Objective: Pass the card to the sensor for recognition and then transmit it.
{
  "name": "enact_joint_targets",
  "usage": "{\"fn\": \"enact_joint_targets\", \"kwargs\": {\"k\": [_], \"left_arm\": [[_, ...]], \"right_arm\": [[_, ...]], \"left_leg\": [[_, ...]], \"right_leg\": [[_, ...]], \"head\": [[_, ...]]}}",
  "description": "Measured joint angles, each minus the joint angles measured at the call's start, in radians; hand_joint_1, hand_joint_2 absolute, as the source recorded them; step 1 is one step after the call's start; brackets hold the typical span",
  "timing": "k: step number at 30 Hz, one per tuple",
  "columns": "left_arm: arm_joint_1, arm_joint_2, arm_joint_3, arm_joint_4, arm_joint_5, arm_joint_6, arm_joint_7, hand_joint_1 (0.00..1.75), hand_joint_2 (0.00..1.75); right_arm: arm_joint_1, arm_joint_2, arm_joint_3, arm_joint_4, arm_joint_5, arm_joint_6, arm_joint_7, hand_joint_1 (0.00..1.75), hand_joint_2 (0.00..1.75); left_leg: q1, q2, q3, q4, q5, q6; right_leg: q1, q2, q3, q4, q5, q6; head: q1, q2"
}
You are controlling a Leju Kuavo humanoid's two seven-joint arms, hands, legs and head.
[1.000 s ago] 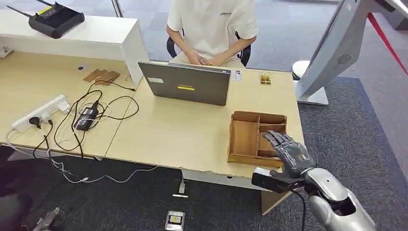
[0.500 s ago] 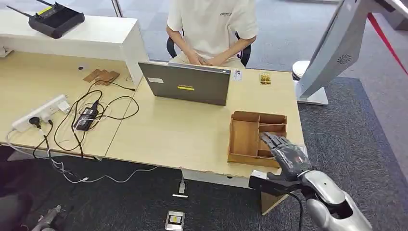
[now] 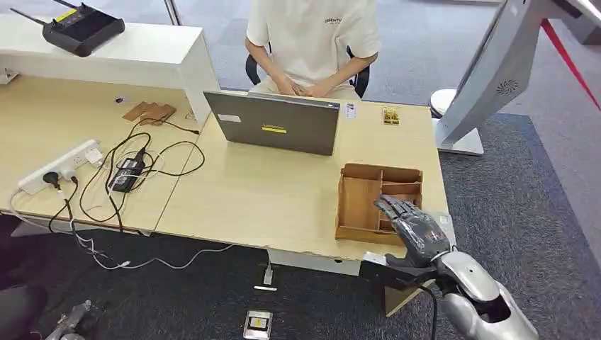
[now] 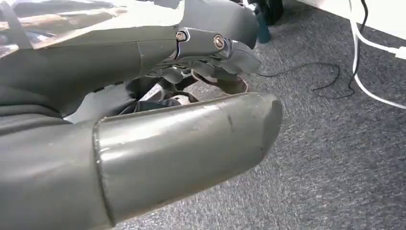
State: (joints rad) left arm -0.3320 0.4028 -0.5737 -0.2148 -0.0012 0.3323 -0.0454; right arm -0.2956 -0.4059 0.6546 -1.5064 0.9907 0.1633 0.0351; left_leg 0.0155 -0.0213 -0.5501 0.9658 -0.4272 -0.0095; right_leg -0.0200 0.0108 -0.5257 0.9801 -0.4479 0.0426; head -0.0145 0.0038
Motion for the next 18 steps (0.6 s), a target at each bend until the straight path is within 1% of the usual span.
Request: {"fn": "enact_joint_targets", "kwargs": {"k": [4,10,11,15,18], "left_arm": [[-0.002,0.000,0.000,-0.002,-0.007,-0.002,0.000,0.00,0.00],[-0.002,-0.003,0.000,-0.002,-0.008,0.000,-0.002,0.00,0.00],[-0.002,-0.003,0.000,-0.002,-0.008,0.001,-0.003,0.00,0.00],[-0.001,-0.003,0.002,-0.002,-0.010,0.004,-0.007,0.00,0.00],[0.001,-0.003,0.004,-0.002,-0.012,0.004,-0.008,0.00,0.00]], "right_arm": [[-0.010,0.011,0.001,0.007,0.003,-0.021,-0.006,0.00,1.75],[-0.012,0.032,0.007,0.023,0.018,-0.086,-0.006,0.00,1.75],[-0.012,0.034,0.008,0.025,0.024,-0.100,-0.006,0.00,1.75],[-0.011,0.043,0.012,0.035,0.047,-0.193,-0.008,0.00,1.75],[-0.011,0.048,0.015,0.047,0.066,-0.239,-0.018,0.00,1.75]], "left_leg": [[0.000,0.000,0.000,0.000,0.000,0.000],[0.000,0.000,0.000,0.000,0.000,0.000],[0.000,0.000,0.000,0.000,0.000,0.000],[0.000,0.000,0.000,0.000,0.000,0.000],[0.000,0.000,0.000,0.000,0.000,0.000]], "right_leg": [[0.000,0.000,0.000,0.000,0.000,0.000],[0.000,0.000,0.000,0.000,0.000,0.000],[0.000,0.000,0.000,0.000,0.000,0.000],[0.000,0.000,0.000,0.000,0.000,0.000],[0.000,0.000,0.000,0.000,0.000,0.000]], "head": [[0.000,0.000],[0.000,0.000],[0.000,0.000],[0.000,0.000],[0.000,0.000]]}}
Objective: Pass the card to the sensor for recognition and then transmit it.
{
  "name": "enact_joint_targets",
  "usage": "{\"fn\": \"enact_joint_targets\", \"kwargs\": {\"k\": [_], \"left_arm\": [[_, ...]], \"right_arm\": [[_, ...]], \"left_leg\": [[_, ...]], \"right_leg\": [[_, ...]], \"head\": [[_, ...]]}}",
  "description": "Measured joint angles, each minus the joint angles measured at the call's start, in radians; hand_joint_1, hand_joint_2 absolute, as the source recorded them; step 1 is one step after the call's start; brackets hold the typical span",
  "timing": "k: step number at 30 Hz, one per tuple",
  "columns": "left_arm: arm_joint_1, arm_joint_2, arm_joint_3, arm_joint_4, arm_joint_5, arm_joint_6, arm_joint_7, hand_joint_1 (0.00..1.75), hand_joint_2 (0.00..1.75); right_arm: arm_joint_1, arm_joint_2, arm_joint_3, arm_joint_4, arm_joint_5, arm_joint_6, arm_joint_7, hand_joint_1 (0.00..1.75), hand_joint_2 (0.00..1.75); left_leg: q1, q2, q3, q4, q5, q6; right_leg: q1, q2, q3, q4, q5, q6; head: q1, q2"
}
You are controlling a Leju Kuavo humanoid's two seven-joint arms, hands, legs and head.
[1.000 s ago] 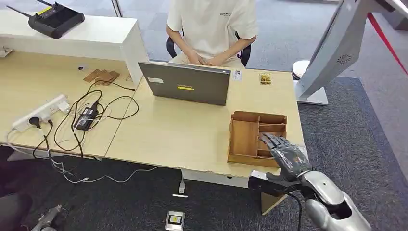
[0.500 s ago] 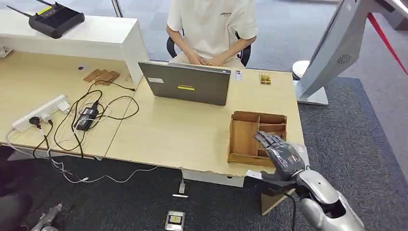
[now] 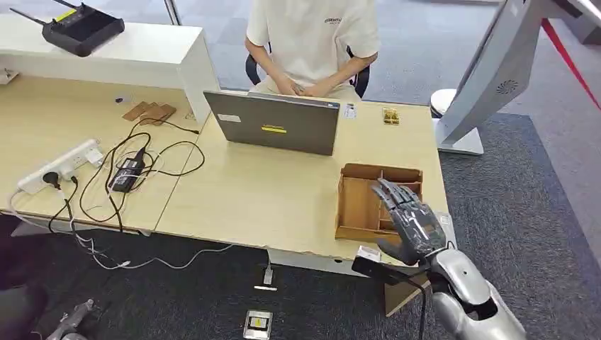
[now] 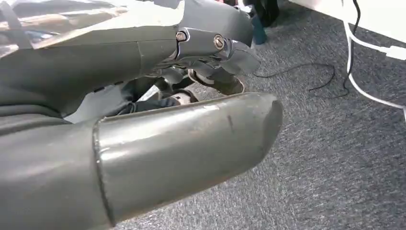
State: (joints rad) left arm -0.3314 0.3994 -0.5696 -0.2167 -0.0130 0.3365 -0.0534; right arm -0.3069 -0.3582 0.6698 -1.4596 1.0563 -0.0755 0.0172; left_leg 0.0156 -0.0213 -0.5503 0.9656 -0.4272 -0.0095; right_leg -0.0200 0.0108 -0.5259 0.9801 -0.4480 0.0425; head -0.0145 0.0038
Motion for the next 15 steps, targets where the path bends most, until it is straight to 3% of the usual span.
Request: {"fn": "enact_joint_targets", "kwargs": {"k": [5,15], "left_arm": [[0.001,0.001,0.008,0.000,-0.002,0.000,-0.002,0.00,0.00],[0.005,0.001,0.024,0.000,-0.009,0.008,-0.002,0.00,0.00]], "right_arm": [[-0.001,0.007,0.005,0.024,0.043,-0.030,-0.004,0.00,1.75],[-0.019,0.024,0.016,0.072,0.059,-0.021,0.009,0.00,1.75]], "left_leg": [[0.000,0.000,0.000,0.000,0.000,0.000],[0.000,0.000,0.000,0.000,0.000,0.000]], "right_leg": [[0.000,0.000,0.000,0.000,0.000,0.000],[0.000,0.000,0.000,0.000,0.000,0.000]], "head": [[0.000,0.000],[0.000,0.000]]}}
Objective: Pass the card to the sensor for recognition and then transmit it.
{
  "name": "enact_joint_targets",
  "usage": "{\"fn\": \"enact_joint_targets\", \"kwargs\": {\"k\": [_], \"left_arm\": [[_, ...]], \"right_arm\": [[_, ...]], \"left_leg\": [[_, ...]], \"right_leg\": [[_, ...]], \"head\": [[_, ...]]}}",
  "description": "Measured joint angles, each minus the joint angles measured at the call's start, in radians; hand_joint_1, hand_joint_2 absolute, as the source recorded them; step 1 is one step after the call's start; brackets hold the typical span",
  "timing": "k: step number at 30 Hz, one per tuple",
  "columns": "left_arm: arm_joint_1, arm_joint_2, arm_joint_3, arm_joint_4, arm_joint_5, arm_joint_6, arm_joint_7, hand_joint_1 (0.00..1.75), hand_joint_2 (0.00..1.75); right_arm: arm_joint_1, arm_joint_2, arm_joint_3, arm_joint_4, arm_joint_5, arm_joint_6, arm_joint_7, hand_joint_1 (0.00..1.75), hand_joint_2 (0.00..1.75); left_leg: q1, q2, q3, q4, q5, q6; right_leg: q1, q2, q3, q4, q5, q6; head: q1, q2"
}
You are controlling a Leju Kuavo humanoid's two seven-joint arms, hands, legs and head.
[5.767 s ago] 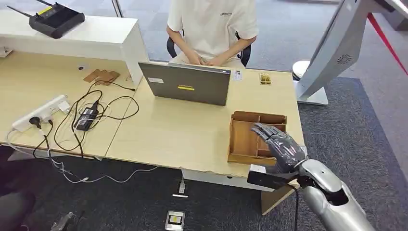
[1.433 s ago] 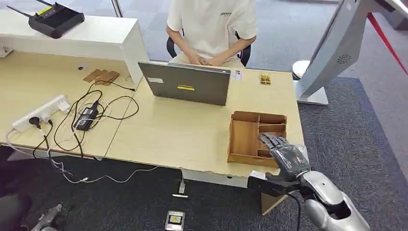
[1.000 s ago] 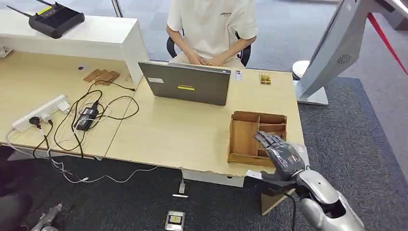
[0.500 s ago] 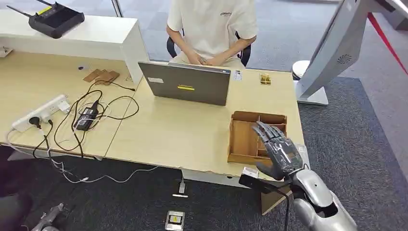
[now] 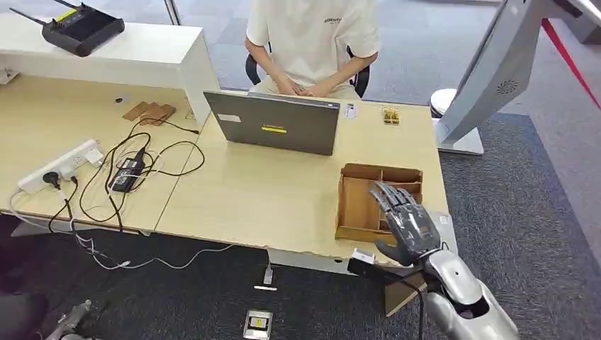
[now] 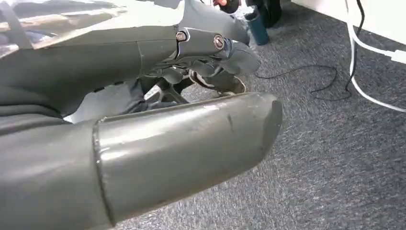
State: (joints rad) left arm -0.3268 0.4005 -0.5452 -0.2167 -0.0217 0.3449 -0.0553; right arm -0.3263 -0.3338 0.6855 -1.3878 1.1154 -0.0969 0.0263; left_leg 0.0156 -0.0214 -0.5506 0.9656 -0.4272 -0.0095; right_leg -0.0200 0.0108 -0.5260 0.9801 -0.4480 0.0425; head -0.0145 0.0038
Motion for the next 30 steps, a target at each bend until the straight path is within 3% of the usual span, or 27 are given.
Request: {"fn": "enact_joint_targets", "kwargs": {"k": [8,14,22,30], "left_arm": [[0.016,0.000,0.016,0.000,0.010,0.003,-0.009,0.00,0.00],[0.034,0.003,0.029,0.000,0.013,0.007,-0.021,0.00,0.00],[0.033,0.011,0.032,0.000,-0.016,-0.001,-0.021,0.00,0.00],[0.032,0.020,0.032,0.000,-0.027,-0.006,-0.026,0.00,0.00]], "right_arm": [[-0.026,-0.002,-0.010,0.026,-0.008,-0.025,-0.031,0.00,1.75],[-0.047,-0.004,-0.010,0.082,0.000,-0.103,-0.081,0.00,1.75],[-0.047,-0.046,-0.016,0.145,-0.035,-0.226,-0.199,0.00,1.75],[-0.044,-0.071,-0.031,0.188,-0.114,-0.257,-0.240,0.00,1.75]], "left_leg": [[0.000,0.000,0.000,0.000,0.000,0.000],[0.000,0.000,0.000,0.000,0.000,0.000],[0.000,0.000,0.000,0.000,0.000,0.000],[0.000,0.000,0.000,0.000,0.000,0.000]], "right_leg": [[0.000,0.000,0.000,0.000,0.000,0.000],[0.000,0.000,0.000,0.000,0.000,0.000],[0.000,0.000,0.000,0.000,0.000,0.000],[0.000,0.000,-0.001,0.000,0.000,0.000]], "head": [[0.000,0.000],[0.000,0.000],[0.000,0.000],[0.000,0.000]]}}
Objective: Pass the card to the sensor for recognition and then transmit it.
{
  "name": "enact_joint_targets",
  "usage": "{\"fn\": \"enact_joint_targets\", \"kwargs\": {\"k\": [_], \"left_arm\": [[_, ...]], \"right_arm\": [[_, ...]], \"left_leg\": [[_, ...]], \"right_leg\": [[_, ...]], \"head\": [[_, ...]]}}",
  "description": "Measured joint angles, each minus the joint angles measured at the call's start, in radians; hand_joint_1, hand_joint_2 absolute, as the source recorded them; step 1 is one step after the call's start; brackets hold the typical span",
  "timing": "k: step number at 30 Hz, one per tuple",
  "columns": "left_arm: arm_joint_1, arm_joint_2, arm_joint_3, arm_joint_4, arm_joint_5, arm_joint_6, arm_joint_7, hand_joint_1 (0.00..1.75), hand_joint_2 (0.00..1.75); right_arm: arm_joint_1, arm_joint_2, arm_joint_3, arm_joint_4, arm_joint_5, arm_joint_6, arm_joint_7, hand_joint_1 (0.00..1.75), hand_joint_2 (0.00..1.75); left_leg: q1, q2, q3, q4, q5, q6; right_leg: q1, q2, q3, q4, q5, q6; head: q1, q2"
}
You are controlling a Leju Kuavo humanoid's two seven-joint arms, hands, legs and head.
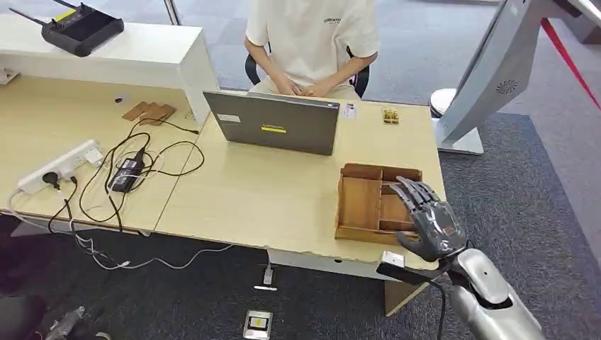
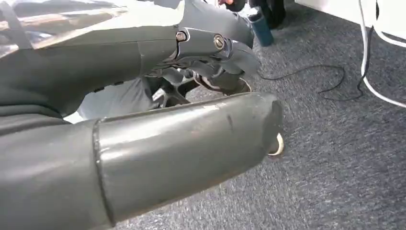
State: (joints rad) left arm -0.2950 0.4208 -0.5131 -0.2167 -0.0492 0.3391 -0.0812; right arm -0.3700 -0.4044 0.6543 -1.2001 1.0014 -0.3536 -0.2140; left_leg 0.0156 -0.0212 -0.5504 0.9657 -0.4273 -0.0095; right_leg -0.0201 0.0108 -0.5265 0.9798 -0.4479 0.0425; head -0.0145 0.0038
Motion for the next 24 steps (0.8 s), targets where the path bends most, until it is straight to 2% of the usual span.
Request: {"fn": "enact_joint_targets", "kwargs": {"k": [17,21,24], "left_arm": [[-0.004,0.005,0.000,0.000,-0.014,-0.005,0.002,0.00,0.00],[-0.014,0.010,0.005,0.000,-0.035,-0.006,-0.001,0.00,0.00],[-0.016,0.011,0.006,0.000,-0.043,-0.010,-0.001,0.00,0.00]], "right_arm": [[0.011,0.001,-0.001,0.010,-0.006,0.008,-0.004,0.00,1.75],[0.016,0.002,0.017,0.034,-0.037,0.082,-0.069,0.00,1.75],[0.016,0.000,0.020,0.034,-0.043,0.094,-0.072,0.00,1.75]], "left_leg": [[0.000,0.000,0.000,0.000,0.000,0.000],[0.000,0.000,0.000,0.000,0.000,0.000],[0.000,0.000,0.000,0.000,0.000,0.000]], "right_leg": [[0.000,0.000,0.000,0.000,0.000,0.000],[0.000,0.000,0.000,0.000,0.000,0.000],[0.000,0.000,0.000,0.000,0.000,0.000]], "head": [[0.000,0.000],[0.000,0.000],[0.000,0.000]]}}
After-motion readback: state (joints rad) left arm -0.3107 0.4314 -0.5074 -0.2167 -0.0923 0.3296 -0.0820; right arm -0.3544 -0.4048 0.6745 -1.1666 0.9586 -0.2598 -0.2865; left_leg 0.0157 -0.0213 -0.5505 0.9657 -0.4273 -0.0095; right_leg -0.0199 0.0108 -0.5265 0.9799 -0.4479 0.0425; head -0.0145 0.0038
